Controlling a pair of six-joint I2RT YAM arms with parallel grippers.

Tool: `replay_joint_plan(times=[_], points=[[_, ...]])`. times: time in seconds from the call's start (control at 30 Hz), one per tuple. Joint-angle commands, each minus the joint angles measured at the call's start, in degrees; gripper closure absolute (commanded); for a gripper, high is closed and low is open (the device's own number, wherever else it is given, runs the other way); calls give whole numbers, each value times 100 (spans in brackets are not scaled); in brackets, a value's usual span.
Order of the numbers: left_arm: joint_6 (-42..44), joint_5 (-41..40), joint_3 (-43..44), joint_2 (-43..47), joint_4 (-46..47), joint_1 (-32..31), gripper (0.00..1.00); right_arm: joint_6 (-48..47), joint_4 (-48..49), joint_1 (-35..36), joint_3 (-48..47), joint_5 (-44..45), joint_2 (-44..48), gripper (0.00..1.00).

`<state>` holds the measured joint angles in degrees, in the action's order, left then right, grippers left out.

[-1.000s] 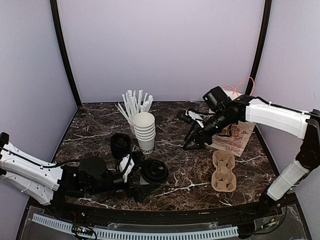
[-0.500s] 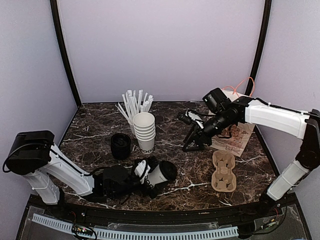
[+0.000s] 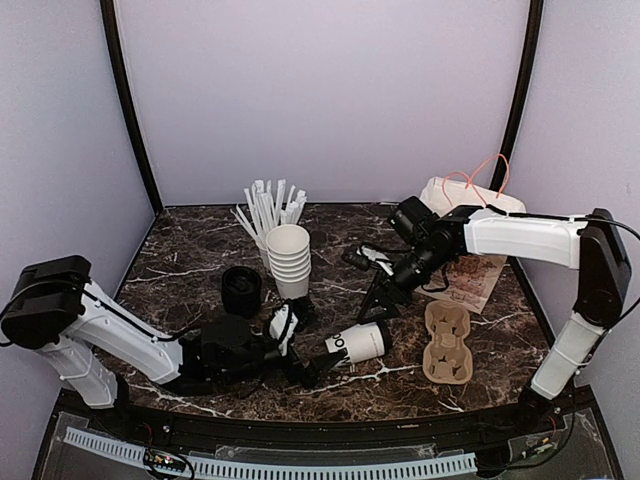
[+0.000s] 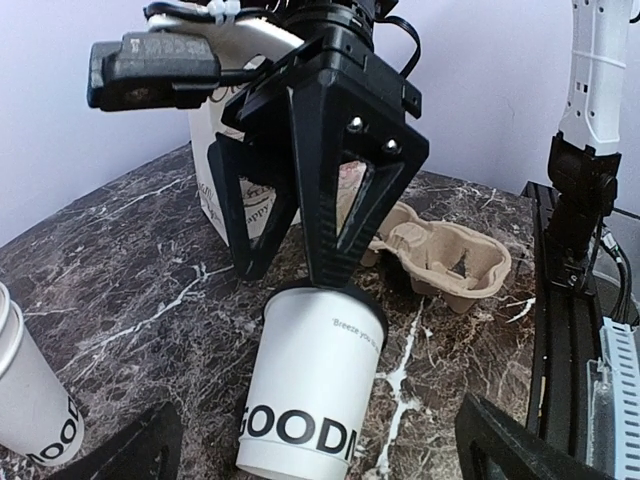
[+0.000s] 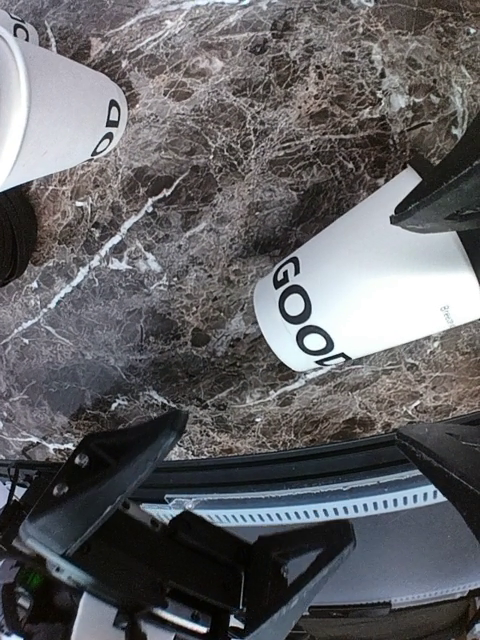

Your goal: Pack the takeout coffee

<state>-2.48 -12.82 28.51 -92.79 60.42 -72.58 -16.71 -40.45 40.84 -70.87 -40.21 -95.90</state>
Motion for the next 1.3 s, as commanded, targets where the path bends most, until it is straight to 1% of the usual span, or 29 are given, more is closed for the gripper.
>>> replay_joint_plan(times=[0.0, 0.03, 0.13, 0.2, 0.27, 0.33, 0.4, 0.43, 0.47, 0.53, 0.73, 0.8, 0.9, 1.03, 1.13, 1.17, 1.27], points=[[-176, 297, 390, 957, -2202, 7, 1, -301, -153, 36, -143, 377, 133, 32], [-124, 345, 381, 1167, -2562, 11, 1, -340, -195, 31, -132, 488, 165, 32], [10, 416, 458, 1425, -3203, 31, 1, -347, -239, -53, -84, 630, 283, 32], [124, 580, 719, 1374, -3685, 108, 1, -292, -203, -187, -44, 627, 379, 32], [201, 834, 1151, 1131, -4123, 220, 1, -256, -202, -361, -55, 628, 451, 32], [203, 955, 1798, 709, -4710, 361, 1, -224, -222, -604, -84, 612, 581, 33], [145, 998, 2809, -27, -5673, 531, 1, -210, -227, -760, -58, 619, 756, 33], [130, 1037, 3081, -212, -5933, 559, 1, -210, -231, -826, -30, 646, 843, 33], [120, 1050, 3521, -577, -6351, 577, 1, -210, -215, -884, 7, 672, 949, 32], [124, 1074, 4031, -1067, -6729, 609, 1, -195, -170, -991, 117, 693, 1130, 32], [45, 843, 4955, -2120, -7329, 706, 1, -134, 11, -1236, 480, 698, 1592, 32], [19, 692, 5183, -2334, -7512, 731, 1, -126, 42, -1277, 547, 686, 1687, 32], [49, 481, 5374, -2495, -7679, 744, 1, -122, 78, -1311, 601, 689, 1775, 32], [45, 440, 5497, -2590, -7818, 753, 1, -123, 102, -1316, 633, 673, 1780, 32], [-2, 490, 5525, -2590, -7896, 754, 6, -113, 122, -1326, 661, 645, 1734, 32], [-52, 495, 5512, -2543, -7936, 754, 9, -99, 143, -1324, 683, 643, 1725, 32], [-111, 545, 5244, -2319, -7752, 754, 15, -55, 192, -1324, 699, 662, 1734, 32]])
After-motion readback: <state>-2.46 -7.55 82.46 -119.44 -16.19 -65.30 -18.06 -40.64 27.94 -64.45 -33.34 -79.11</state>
